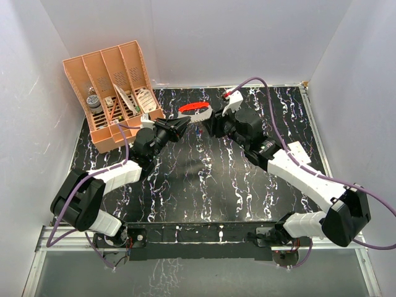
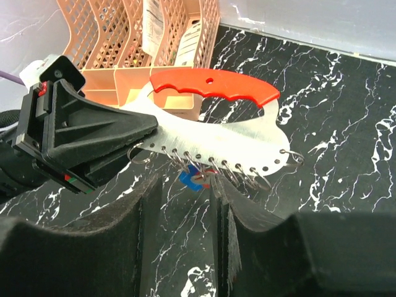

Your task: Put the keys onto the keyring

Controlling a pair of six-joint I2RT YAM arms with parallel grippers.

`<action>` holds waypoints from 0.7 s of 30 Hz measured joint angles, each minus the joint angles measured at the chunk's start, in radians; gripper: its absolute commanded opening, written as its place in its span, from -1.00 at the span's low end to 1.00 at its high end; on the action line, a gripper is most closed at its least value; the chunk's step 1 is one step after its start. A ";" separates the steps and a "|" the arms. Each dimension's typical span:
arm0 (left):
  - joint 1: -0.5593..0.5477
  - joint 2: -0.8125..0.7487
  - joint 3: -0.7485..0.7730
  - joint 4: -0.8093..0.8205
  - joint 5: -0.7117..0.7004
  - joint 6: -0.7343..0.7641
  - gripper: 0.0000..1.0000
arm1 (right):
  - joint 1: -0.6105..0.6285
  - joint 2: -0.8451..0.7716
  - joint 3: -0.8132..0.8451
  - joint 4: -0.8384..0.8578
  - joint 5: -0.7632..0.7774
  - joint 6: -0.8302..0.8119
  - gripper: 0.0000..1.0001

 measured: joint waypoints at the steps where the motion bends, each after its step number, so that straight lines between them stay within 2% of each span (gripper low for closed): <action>1: 0.000 0.000 0.000 0.000 0.000 0.000 -1.00 | -0.002 -0.003 -0.006 0.002 -0.007 0.005 -0.38; 3: 0.000 0.000 0.000 0.000 0.000 0.000 -1.00 | -0.005 -0.013 -0.018 0.003 -0.023 0.011 -0.44; 8: 0.000 0.000 0.000 -0.012 0.004 0.000 -1.00 | -0.008 -0.011 -0.011 -0.008 -0.081 0.017 -0.44; 21: 0.000 0.014 0.000 -0.039 0.015 -0.008 -1.00 | -0.008 0.103 0.050 -0.039 -0.159 0.018 -0.44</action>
